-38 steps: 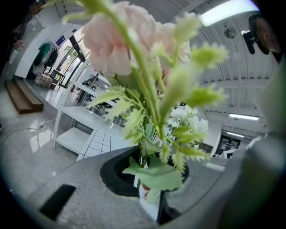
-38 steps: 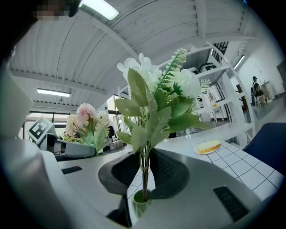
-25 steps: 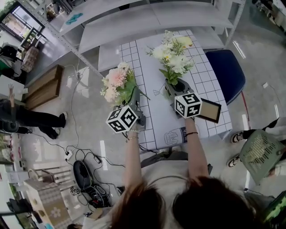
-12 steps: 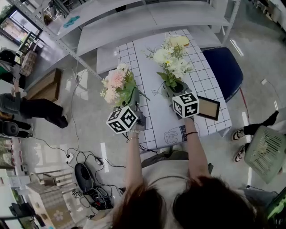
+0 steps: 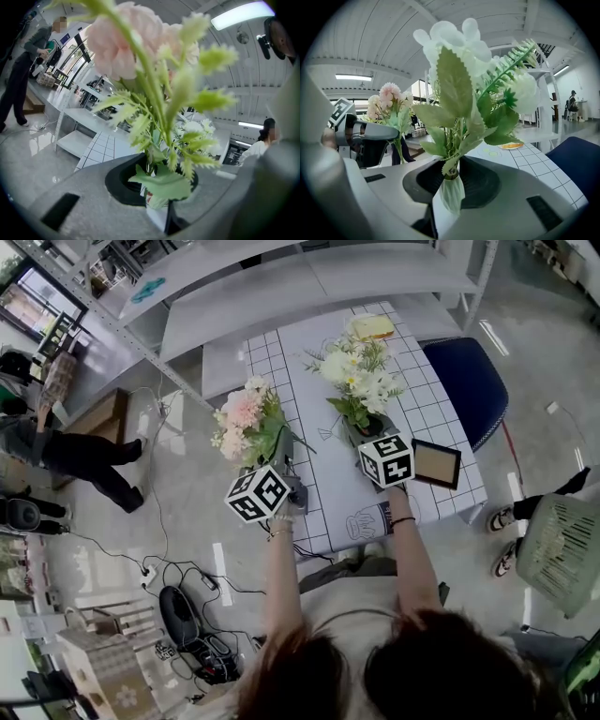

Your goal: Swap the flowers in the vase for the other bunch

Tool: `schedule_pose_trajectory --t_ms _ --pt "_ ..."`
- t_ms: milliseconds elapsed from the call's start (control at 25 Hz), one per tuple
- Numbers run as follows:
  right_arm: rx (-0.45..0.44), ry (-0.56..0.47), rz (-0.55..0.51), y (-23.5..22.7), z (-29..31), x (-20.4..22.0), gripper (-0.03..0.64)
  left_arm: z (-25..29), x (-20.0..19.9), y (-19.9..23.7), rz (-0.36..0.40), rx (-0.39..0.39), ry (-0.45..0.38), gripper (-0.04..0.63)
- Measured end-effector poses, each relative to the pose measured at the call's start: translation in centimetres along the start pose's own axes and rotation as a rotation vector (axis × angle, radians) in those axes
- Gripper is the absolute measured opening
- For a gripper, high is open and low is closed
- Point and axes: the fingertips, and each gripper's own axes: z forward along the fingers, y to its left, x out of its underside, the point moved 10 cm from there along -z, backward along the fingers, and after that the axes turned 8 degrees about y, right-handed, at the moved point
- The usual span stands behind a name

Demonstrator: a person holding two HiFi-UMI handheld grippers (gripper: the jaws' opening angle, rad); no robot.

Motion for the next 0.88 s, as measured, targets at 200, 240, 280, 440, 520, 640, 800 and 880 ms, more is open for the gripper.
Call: schedule_pose_trajectory --t_ms 200,240,280,440,520,640,800,880 --pt "0.013 0.015 -0.001 0.2 0.0 0.3 0.065 -0.2 0.1 0.1 -0.007 0.003 -0.001 0.057" --pt "0.014 0.015 0.004 0.3 0.0 0.4 0.073 -0.2 0.2 0.1 -0.008 0.003 0.0 0.056" --pt "0.016 0.017 0.008 0.3 0.0 0.5 0.078 -0.3 0.2 0.1 -0.008 0.003 0.001 0.057" --pt "0.02 0.027 0.013 0.6 0.0 0.7 0.098 -0.5 0.3 0.1 -0.012 0.005 0.002 0.057" --pt "0.023 0.03 0.015 0.7 0.0 1.0 0.108 -0.5 0.4 0.1 -0.012 0.007 0.002 0.057" --pt "0.028 0.038 0.014 0.8 -0.1 1.2 0.115 -0.7 0.5 0.1 -0.011 0.009 0.005 0.057" --pt "0.031 0.04 0.019 0.8 -0.2 1.2 0.117 -0.8 0.6 0.1 -0.015 0.009 0.005 0.057" --pt "0.03 0.039 0.021 0.9 -0.3 1.2 0.117 -0.9 0.7 0.1 -0.017 0.009 0.005 0.057"
